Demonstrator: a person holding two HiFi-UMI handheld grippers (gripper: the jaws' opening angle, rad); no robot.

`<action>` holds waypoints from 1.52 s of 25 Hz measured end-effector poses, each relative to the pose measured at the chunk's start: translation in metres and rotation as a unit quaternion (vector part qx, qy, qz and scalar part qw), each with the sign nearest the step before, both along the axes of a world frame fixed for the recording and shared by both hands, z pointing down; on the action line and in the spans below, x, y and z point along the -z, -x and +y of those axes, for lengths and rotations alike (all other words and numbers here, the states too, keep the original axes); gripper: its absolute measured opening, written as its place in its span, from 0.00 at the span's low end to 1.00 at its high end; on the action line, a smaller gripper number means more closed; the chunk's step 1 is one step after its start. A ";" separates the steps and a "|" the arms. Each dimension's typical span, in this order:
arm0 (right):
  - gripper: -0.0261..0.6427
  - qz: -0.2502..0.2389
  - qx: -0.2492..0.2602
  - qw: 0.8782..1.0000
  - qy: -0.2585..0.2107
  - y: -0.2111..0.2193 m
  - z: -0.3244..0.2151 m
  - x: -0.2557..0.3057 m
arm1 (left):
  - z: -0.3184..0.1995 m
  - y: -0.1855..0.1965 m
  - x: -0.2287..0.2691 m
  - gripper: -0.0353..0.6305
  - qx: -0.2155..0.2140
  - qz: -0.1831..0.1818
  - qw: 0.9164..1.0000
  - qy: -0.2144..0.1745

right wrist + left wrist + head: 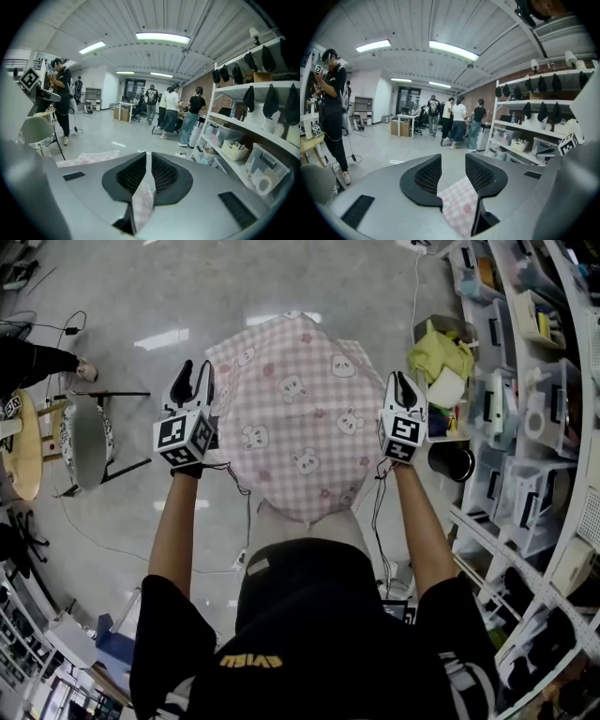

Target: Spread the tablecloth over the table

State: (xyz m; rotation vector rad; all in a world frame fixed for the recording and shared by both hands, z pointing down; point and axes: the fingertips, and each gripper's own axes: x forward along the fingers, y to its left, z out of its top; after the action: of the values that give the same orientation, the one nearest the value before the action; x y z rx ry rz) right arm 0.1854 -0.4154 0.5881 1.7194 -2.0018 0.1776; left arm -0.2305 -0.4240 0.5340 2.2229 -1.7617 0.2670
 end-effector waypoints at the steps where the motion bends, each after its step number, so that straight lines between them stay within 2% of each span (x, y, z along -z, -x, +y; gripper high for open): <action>1: 0.09 0.002 0.001 1.000 0.002 -0.004 0.023 0.005 | 0.016 -0.009 0.010 0.30 -0.007 0.011 1.000 -0.002; 4: 0.06 -0.006 -0.013 1.000 0.013 -0.019 0.089 0.015 | 0.064 -0.037 0.020 0.29 -0.047 0.031 0.998 0.000; 7: 0.04 -0.029 -0.056 0.998 0.020 -0.029 0.140 0.032 | 0.104 -0.059 0.019 0.23 -0.087 0.019 0.996 -0.002; 12: 0.04 -0.050 -0.109 0.993 -0.005 -0.034 0.187 0.075 | 0.143 -0.074 0.044 0.13 -0.124 0.006 0.992 -0.037; 14: 0.04 -0.053 -0.106 0.993 -0.016 -0.027 0.197 0.090 | 0.152 -0.074 0.056 0.09 -0.130 0.019 0.990 -0.046; 17: 0.04 -0.078 -0.083 0.993 -0.030 -0.008 0.207 0.109 | 0.168 -0.080 0.060 0.08 -0.148 0.045 0.987 -0.042; 20: 0.04 -0.098 -0.056 0.993 -0.035 -0.002 0.218 0.120 | 0.185 -0.101 0.066 0.08 -0.171 0.046 0.983 -0.047; 23: 0.04 -0.108 -0.033 0.993 -0.039 -0.015 0.233 0.130 | 0.202 -0.122 0.082 0.08 -0.162 0.044 0.984 -0.062; 27: 0.04 -0.118 -0.002 0.991 -0.058 -0.054 0.250 0.149 | 0.234 -0.156 0.096 0.08 -0.131 0.042 0.988 -0.072; 30: 0.04 -0.146 0.033 0.987 -0.062 -0.058 0.258 0.151 | 0.267 -0.151 0.105 0.08 -0.076 0.047 0.994 -0.057; 33: 0.04 -0.171 0.089 0.981 -0.023 -0.057 0.269 0.129 | 0.302 -0.151 0.108 0.08 -0.003 0.056 0.997 -0.047; 35: 0.04 -0.168 0.114 0.979 0.002 -0.066 0.289 0.118 | 0.327 -0.171 0.108 0.08 -0.002 0.056 0.997 -0.045; 38: 0.04 -0.163 0.128 0.978 -0.009 -0.066 0.301 0.131 | 0.351 -0.172 0.119 0.08 -0.005 0.044 0.997 -0.057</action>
State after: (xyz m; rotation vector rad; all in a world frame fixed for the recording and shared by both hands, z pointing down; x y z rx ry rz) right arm 0.2519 -0.1145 0.4570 1.5007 -2.4463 0.3730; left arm -0.0589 -0.0727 0.4148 2.2851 -1.7597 0.0719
